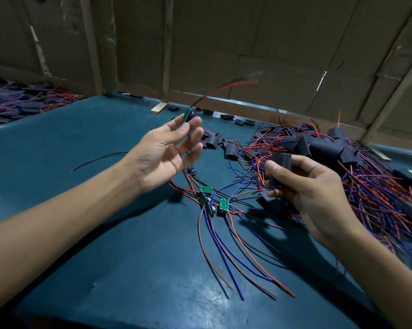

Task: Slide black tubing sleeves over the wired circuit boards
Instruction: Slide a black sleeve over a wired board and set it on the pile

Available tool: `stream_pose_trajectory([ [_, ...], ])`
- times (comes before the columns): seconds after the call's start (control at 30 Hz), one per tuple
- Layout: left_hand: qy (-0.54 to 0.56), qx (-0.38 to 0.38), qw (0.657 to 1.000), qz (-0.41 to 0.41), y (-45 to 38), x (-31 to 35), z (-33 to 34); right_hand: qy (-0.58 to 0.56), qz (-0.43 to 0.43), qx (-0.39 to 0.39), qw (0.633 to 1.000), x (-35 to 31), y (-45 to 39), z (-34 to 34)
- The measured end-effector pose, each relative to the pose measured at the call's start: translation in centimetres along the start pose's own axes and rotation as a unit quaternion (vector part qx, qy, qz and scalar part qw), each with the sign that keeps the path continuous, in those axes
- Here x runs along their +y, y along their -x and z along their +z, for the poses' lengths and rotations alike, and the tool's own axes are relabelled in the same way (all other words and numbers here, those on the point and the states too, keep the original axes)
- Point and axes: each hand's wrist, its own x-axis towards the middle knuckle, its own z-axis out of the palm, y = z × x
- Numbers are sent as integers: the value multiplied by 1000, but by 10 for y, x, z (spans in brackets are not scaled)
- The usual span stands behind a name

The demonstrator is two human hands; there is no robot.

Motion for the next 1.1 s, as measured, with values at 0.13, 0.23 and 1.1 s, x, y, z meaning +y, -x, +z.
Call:
stream_pose_trajectory([
  [0.13, 48, 18, 999, -14, -2, 6, -4, 10, 1, -7, 1000, 1, 1, 1],
  [0.23, 29, 45, 998, -32, -2, 4, -7, 17, 3, -9, 1000, 2, 2, 2],
  [1.1, -171, -57, 983, -44, 4, -3, -1, 7, -8, -9, 1000, -3, 1, -1],
])
